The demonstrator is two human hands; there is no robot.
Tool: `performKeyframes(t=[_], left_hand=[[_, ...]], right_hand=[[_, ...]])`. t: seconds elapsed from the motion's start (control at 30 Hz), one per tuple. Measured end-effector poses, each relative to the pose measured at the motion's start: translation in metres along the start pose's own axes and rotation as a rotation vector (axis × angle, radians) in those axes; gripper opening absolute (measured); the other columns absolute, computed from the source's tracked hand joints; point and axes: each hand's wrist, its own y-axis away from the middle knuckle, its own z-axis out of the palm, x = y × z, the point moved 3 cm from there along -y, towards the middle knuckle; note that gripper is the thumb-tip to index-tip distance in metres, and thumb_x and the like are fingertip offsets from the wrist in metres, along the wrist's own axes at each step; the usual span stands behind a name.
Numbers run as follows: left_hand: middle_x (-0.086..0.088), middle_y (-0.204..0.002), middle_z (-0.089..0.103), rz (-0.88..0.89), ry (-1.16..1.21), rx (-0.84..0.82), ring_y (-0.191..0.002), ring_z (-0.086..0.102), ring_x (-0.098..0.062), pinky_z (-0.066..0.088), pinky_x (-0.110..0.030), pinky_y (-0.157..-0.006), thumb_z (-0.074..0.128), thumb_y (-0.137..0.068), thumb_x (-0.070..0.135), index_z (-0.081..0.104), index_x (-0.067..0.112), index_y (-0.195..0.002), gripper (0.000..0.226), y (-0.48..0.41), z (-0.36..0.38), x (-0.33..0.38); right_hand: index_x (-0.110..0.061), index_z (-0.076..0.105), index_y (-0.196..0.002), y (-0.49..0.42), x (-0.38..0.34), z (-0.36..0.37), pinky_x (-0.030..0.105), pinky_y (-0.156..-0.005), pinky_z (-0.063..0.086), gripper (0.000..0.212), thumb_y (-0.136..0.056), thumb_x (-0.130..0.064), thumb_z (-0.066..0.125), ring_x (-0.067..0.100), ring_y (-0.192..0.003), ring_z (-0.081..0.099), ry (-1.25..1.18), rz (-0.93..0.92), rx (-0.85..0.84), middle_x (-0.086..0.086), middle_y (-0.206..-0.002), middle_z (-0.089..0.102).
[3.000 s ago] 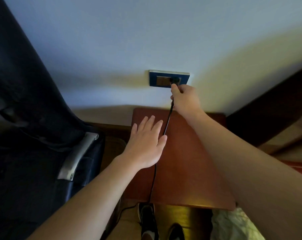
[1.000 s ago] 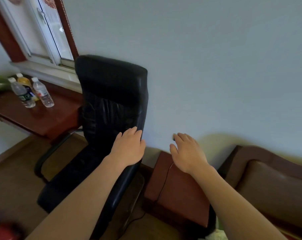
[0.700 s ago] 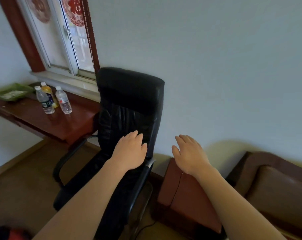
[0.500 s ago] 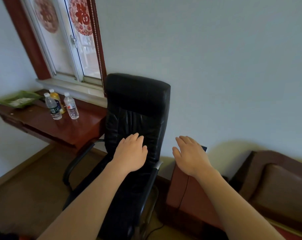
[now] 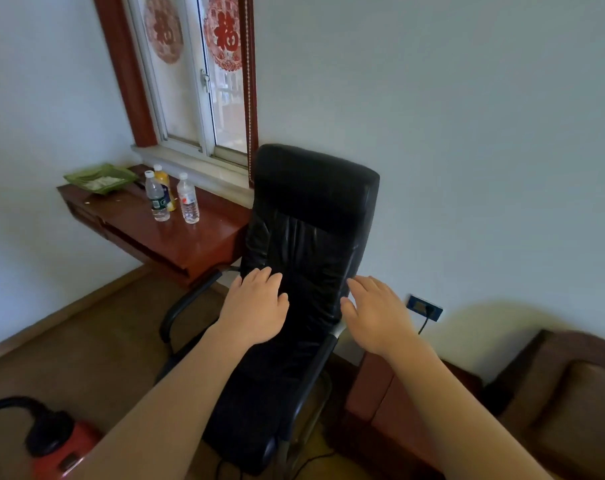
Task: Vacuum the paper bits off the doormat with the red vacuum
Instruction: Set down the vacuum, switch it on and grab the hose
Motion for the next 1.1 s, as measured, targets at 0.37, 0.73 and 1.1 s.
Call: performKeyframes(t=[0.37,0.73,1.1], left_hand=[[-0.002,-0.161,0.034,-0.282,-0.005,0.044,-0.15,0.026,-0.021,0.019,-0.045,-0.123,0.032,-0.108,0.038,0.037,0.017,-0.153,0.05,0.053,-0.008,-0.005],[-0.002,-0.168,0.02,-0.538,0.006,0.083,-0.156,0.015,-0.02,0.013,-0.045,-0.127,0.03,-0.108,0.04,0.026,0.021,-0.159,0.055,0.135,-0.019,-0.058],[-0.001,-0.168,0.019,-0.714,0.014,0.148,-0.156,0.015,-0.02,0.011,-0.044,-0.126,0.028,-0.108,0.042,0.023,0.023,-0.16,0.055,0.262,-0.046,-0.169]], right_hand=[[-0.013,0.038,-0.152,-0.012,-0.02,0.007,0.037,-0.121,0.022,0.053,-0.106,-0.039,0.032,0.023,-0.145,0.032,-0.036,-0.246,-0.077,0.004,-0.157,0.04],[-0.012,0.037,-0.153,-0.009,-0.102,0.027,0.041,-0.123,0.022,0.054,-0.106,-0.039,0.032,0.022,-0.147,0.03,-0.077,-0.472,-0.124,0.003,-0.157,0.039],[-0.011,0.036,-0.154,0.031,-0.253,0.044,0.035,-0.12,0.02,0.054,-0.107,-0.036,0.033,0.022,-0.146,0.03,-0.117,-0.589,-0.13,0.005,-0.157,0.039]])
